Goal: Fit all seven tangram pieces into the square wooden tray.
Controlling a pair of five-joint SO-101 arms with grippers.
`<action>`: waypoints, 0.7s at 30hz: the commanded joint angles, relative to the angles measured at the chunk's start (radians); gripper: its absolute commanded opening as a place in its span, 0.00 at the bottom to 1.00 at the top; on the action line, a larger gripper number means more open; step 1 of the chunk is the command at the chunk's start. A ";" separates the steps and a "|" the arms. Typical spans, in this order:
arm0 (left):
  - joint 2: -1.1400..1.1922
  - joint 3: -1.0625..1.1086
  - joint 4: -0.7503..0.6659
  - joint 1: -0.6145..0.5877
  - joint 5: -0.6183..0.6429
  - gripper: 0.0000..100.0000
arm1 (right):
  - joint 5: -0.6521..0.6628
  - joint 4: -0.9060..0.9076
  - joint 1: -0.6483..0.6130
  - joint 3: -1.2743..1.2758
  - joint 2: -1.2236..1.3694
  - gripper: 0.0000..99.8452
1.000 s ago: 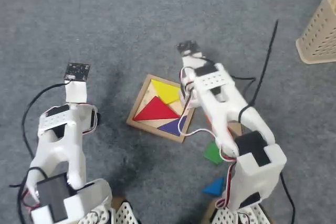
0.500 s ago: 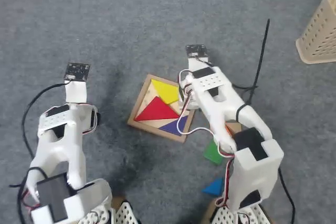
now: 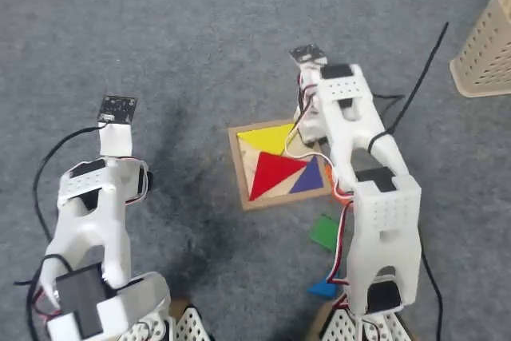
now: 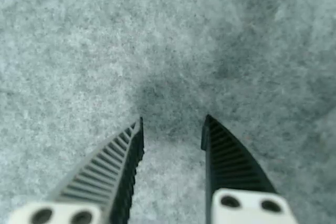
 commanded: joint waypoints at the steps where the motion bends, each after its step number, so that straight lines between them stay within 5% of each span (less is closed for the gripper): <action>1: -0.046 -0.002 -0.017 0.000 -0.011 0.18 | 0.011 0.058 -0.001 -0.153 -0.053 0.06; 13: -0.046 -0.002 -0.018 0.000 -0.011 0.18 | -0.003 0.073 -0.101 -0.044 -0.160 0.07; 21: -0.046 -0.002 -0.018 0.000 -0.011 0.18 | 0.203 -0.027 -0.142 0.060 -0.150 0.07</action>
